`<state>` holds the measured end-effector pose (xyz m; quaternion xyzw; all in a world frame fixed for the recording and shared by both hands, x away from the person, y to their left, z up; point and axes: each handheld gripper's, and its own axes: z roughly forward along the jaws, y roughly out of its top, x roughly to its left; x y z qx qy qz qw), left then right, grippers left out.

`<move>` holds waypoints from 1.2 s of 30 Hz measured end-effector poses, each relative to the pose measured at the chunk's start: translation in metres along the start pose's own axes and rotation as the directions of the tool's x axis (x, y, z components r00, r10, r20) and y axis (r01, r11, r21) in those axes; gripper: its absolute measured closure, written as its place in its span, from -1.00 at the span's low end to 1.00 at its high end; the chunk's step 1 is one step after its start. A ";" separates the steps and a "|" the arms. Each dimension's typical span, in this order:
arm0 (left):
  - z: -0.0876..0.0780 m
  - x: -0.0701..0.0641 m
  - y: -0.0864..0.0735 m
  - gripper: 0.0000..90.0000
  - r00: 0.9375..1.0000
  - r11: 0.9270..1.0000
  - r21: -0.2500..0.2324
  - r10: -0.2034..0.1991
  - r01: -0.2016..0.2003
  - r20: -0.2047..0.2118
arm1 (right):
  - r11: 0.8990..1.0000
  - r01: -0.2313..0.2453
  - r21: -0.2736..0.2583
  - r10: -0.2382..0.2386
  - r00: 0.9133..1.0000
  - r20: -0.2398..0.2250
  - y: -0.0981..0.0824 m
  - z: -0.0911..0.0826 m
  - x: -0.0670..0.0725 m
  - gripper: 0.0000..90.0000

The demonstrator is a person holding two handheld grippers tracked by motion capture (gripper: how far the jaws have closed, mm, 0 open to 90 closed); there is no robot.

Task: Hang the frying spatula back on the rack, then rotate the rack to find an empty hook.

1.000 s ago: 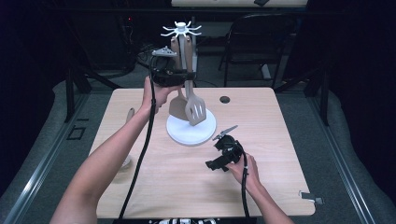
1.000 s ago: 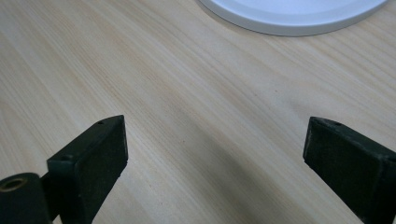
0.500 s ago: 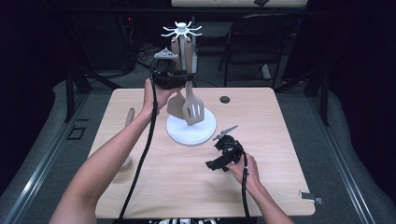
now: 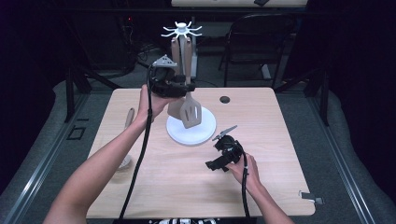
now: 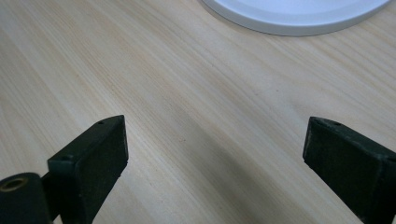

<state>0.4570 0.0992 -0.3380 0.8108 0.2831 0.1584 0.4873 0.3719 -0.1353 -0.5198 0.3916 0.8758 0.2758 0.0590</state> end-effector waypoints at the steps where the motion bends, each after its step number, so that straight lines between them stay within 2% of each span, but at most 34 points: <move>1: -0.002 0.000 -0.001 0.02 1.000 1.000 0.004 0.003 -0.003 0.007 | 1.000 0.009 0.013 -0.009 1.000 -0.001 0.001 -0.001 -0.001 -0.86; 3: -0.005 -0.001 -0.004 0.02 1.000 1.000 0.008 0.009 -0.009 0.011 | 1.000 -0.005 -0.005 0.005 1.000 -0.008 0.000 0.001 0.001 -0.86; 5: -0.008 -0.001 -0.005 0.03 1.000 1.000 0.009 0.011 -0.011 0.016 | 1.000 0.008 0.010 -0.008 1.000 -0.006 0.001 -0.001 0.000 -0.86; 7: -0.012 0.000 -0.006 0.11 1.000 1.000 0.005 0.012 -0.012 0.017 | 1.000 -0.006 -0.004 0.006 1.000 -0.009 0.000 0.001 0.000 -0.86; 8: -0.015 0.000 -0.005 0.14 1.000 1.000 0.000 0.013 -0.013 0.015 | 1.000 0.010 0.012 -0.010 1.000 -0.004 0.001 0.000 -0.001 -0.86; 12: -0.023 0.004 -0.004 0.30 1.000 1.000 -0.014 0.016 -0.015 0.008 | 1.000 0.011 0.012 -0.011 1.000 -0.003 0.001 0.000 0.000 -0.86; 19: -0.037 0.012 -0.001 0.85 0.999 0.999 -0.034 0.025 -0.026 -0.025 | 1.000 0.014 0.020 -0.014 1.000 -0.001 0.002 0.000 -0.001 -0.86; 21: -0.041 0.014 0.000 0.96 0.999 0.999 -0.046 0.026 -0.028 -0.036 | 1.000 0.002 0.007 -0.002 1.000 -0.003 0.002 0.001 0.000 -0.85; 22: -0.043 0.015 0.002 1.00 0.999 0.998 -0.052 0.028 -0.030 -0.044 | 1.000 0.018 0.018 -0.018 1.000 0.001 0.003 0.000 0.000 -0.85; 32: -0.060 0.024 0.023 1.00 0.995 0.995 -0.091 0.041 -0.049 -0.090 | 1.000 0.011 0.025 -0.010 1.000 -0.005 0.002 0.000 -0.001 -0.85; 36: -0.066 0.028 0.033 1.00 0.993 0.992 -0.122 0.028 -0.041 -0.111 | 1.000 0.025 0.019 -0.025 1.000 0.001 0.004 0.000 -0.001 -0.85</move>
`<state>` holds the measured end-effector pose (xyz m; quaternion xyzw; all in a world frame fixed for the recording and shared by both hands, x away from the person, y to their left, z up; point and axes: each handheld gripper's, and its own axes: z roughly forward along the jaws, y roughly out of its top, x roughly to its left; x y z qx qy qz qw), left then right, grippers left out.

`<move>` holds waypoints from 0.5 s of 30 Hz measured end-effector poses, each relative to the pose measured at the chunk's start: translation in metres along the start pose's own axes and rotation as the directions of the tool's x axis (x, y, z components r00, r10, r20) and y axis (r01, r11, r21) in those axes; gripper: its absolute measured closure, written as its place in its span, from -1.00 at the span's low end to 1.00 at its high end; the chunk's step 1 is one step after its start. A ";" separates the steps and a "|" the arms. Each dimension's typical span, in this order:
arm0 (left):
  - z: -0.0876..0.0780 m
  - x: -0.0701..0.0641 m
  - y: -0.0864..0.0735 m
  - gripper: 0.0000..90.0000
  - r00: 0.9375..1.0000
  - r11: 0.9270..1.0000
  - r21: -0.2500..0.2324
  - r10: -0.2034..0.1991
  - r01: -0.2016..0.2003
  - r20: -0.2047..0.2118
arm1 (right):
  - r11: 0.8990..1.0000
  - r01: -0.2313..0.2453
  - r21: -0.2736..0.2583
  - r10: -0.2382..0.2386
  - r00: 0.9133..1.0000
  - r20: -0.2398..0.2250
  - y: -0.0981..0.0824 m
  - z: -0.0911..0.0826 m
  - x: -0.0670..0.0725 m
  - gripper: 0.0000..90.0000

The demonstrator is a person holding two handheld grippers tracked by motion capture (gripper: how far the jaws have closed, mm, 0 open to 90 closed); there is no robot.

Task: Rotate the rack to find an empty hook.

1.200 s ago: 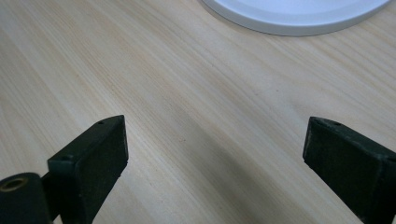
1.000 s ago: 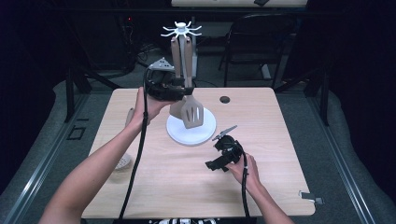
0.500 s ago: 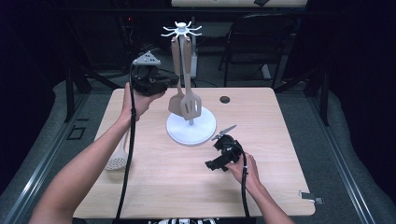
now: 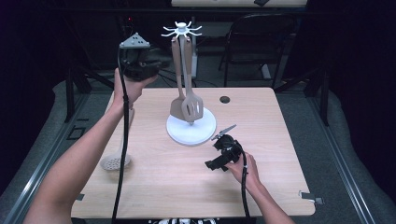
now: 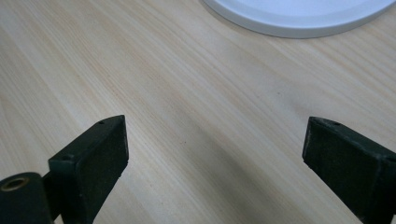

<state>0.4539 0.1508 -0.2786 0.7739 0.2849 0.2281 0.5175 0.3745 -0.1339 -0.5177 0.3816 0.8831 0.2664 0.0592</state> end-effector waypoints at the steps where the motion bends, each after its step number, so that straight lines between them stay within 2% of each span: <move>1: -0.001 0.001 0.002 1.00 1.000 1.000 -0.004 0.000 0.000 -0.006 | 1.000 0.000 -0.004 0.000 1.000 -0.003 0.000 0.000 0.000 -0.85; 5: -0.004 0.005 0.012 1.00 1.000 1.000 -0.024 0.000 -0.001 -0.030 | 1.000 0.004 0.019 -0.004 1.000 0.000 -0.001 0.000 -0.001 -0.85; 7: -0.005 0.007 0.016 1.00 0.999 0.999 -0.034 -0.001 0.000 -0.038 | 1.000 -0.009 -0.002 0.009 1.000 -0.001 -0.002 0.000 0.000 -0.85; 15: -0.003 0.012 0.033 1.00 0.998 0.999 -0.053 0.004 -0.008 -0.070 | 1.000 -0.008 0.001 0.008 1.000 0.001 -0.001 0.001 0.000 -0.84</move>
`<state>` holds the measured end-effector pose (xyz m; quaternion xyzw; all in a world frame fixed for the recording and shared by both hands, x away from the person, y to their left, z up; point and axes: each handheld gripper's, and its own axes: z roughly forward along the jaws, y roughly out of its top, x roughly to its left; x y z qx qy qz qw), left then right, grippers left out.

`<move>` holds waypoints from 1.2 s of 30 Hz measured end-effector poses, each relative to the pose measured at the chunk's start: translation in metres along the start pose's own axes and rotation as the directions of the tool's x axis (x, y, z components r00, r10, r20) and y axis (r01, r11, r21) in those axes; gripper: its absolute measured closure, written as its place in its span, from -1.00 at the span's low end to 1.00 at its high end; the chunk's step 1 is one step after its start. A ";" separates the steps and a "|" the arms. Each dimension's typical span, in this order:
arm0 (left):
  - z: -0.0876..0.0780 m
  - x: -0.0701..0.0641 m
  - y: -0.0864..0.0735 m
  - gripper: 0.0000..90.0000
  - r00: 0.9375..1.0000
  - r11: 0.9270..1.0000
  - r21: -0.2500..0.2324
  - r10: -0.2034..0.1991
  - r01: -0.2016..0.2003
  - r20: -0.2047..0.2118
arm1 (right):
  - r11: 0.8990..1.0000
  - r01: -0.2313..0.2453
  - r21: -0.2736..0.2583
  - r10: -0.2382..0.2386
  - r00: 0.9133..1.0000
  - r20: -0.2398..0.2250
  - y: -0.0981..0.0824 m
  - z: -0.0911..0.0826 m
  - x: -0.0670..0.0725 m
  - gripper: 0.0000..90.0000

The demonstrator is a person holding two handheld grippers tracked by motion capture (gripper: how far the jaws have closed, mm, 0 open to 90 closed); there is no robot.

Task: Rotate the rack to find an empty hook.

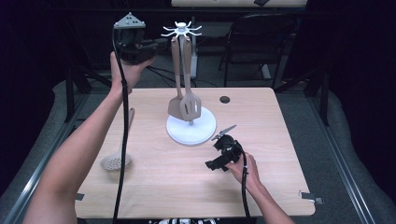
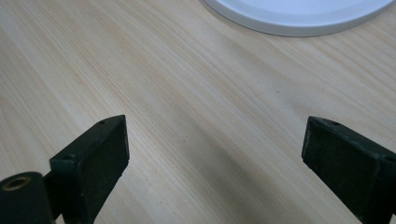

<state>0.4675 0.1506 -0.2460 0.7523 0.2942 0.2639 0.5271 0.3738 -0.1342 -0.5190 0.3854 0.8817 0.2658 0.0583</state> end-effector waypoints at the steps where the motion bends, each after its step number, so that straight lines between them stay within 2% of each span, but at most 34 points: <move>1: 0.001 0.000 0.001 1.00 1.000 1.000 0.000 -0.001 0.001 -0.002 | 1.000 0.001 0.000 -0.001 1.000 0.000 0.000 0.000 0.000 -0.84; 5: 0.005 0.002 0.006 1.00 1.000 1.000 0.004 -0.001 0.002 -0.021 | 1.000 -0.006 -0.008 0.006 1.000 -0.001 -0.001 0.000 0.000 -0.84; 18: 0.018 0.010 0.012 1.00 0.997 1.000 0.024 0.000 0.002 -0.075 | 1.000 0.012 0.011 -0.012 1.000 0.001 0.000 -0.002 0.000 -0.83; 25: 0.014 0.008 0.008 1.00 0.998 1.000 0.031 0.007 -0.005 -0.068 | 1.000 0.010 0.011 -0.010 1.000 0.001 0.000 -0.002 -0.001 -0.83; 31: 0.005 0.003 -0.001 1.00 0.998 0.999 0.043 0.024 -0.022 -0.053 | 1.000 0.002 0.000 -0.002 1.000 0.002 0.000 -0.001 0.001 -0.83; 34: -0.001 0.001 -0.004 1.00 0.999 0.999 0.044 0.028 -0.026 -0.039 | 1.000 0.019 0.018 -0.020 1.000 0.001 0.001 -0.002 0.000 -0.83; 36: -0.004 -0.002 -0.005 1.00 0.999 0.998 0.045 0.036 -0.035 -0.031 | 1.000 0.015 0.013 -0.015 1.000 -0.006 0.001 -0.001 0.000 -0.83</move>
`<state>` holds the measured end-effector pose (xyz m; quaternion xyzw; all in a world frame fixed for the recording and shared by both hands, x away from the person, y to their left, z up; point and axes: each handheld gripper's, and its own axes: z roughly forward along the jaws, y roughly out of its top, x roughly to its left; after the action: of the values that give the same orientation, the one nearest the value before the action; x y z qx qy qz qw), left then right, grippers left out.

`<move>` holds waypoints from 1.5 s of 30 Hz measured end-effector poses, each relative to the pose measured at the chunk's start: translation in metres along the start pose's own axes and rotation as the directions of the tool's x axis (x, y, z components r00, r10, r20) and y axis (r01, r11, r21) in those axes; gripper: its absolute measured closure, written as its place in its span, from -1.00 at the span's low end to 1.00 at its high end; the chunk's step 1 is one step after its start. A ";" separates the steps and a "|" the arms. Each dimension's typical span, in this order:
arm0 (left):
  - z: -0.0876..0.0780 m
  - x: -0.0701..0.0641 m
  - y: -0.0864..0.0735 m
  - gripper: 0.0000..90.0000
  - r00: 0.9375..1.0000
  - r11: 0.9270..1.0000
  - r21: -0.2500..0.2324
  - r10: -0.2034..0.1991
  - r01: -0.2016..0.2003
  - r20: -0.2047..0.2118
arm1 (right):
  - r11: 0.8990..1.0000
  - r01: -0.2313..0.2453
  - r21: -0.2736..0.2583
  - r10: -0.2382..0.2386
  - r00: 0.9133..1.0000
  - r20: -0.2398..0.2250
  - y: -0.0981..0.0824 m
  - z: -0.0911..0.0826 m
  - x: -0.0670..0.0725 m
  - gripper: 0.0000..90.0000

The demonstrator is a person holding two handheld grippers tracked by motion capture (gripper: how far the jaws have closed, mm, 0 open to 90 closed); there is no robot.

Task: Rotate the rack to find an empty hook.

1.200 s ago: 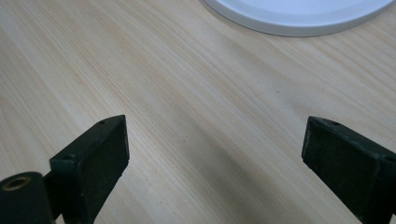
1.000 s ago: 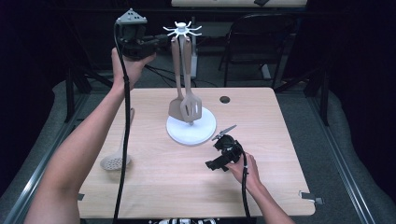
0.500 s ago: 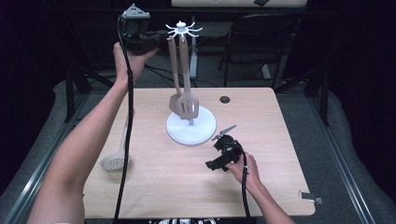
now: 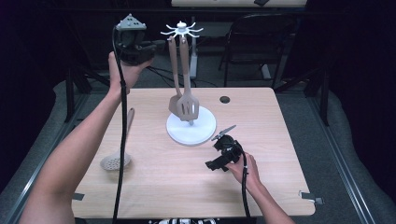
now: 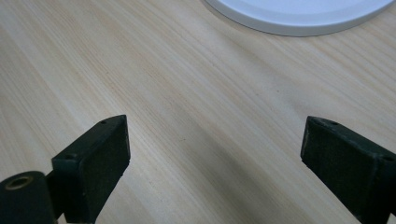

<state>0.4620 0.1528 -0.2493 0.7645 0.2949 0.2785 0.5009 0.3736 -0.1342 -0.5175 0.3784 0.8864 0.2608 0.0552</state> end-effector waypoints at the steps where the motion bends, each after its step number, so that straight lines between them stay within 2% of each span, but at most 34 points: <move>1: -0.001 -0.002 0.000 1.00 1.000 1.000 -0.001 0.004 -0.004 0.007 | 1.000 0.000 0.001 0.000 1.000 0.000 0.000 0.000 0.000 -0.83; 8: -0.006 -0.016 0.008 1.00 0.998 0.999 -0.015 0.043 -0.043 0.035 | 1.000 -0.003 0.003 0.002 1.000 0.006 0.000 0.001 0.001 -0.82; 12: -0.002 -0.019 0.013 1.00 0.998 0.999 -0.024 0.045 -0.044 0.035 | 1.000 -0.002 0.006 0.002 1.000 0.006 0.000 0.001 0.001 -0.82; 18: 0.003 -0.015 0.017 1.00 0.999 0.999 -0.019 0.031 -0.031 0.017 | 1.000 -0.017 -0.013 0.017 1.000 -0.002 -0.001 0.001 0.001 -0.82; 19: 0.004 -0.014 0.018 1.00 0.999 0.999 -0.018 0.032 -0.032 0.015 | 1.000 -0.010 -0.003 0.010 1.000 0.011 -0.001 0.001 0.000 -0.82; 24: 0.006 -0.011 0.018 1.00 0.999 0.999 -0.008 0.033 -0.033 -0.008 | 1.000 -0.005 0.005 0.005 1.000 0.012 -0.001 0.000 0.000 -0.82; 26: 0.007 -0.008 0.018 1.00 1.000 1.000 -0.006 0.027 -0.027 -0.014 | 1.000 -0.014 -0.009 0.014 1.000 0.015 -0.001 0.001 0.001 -0.82; 29: 0.009 -0.005 0.017 1.00 1.000 1.000 -0.008 0.015 -0.015 -0.022 | 1.000 0.005 0.010 -0.005 1.000 0.008 0.000 0.000 0.000 -0.82; 31: 0.009 -0.003 0.017 1.00 1.000 1.000 -0.007 0.010 -0.010 -0.028 | 1.000 -0.014 -0.008 0.014 1.000 0.015 -0.001 0.001 0.001 -0.82; 39: 0.010 0.005 0.016 1.00 0.998 1.000 -0.006 -0.006 0.006 -0.056 | 1.000 -0.017 -0.010 0.017 1.000 0.001 -0.001 0.002 0.001 -0.82; 45: 0.009 0.007 0.014 1.00 0.999 1.000 -0.009 -0.014 0.014 -0.051 | 1.000 -0.004 0.008 0.004 1.000 0.011 -0.001 0.001 0.000 -0.82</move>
<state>0.4753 0.1479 -0.2381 0.7531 0.3117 0.2957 0.4982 0.3737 -0.1344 -0.5184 0.3821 0.8863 0.2553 0.0582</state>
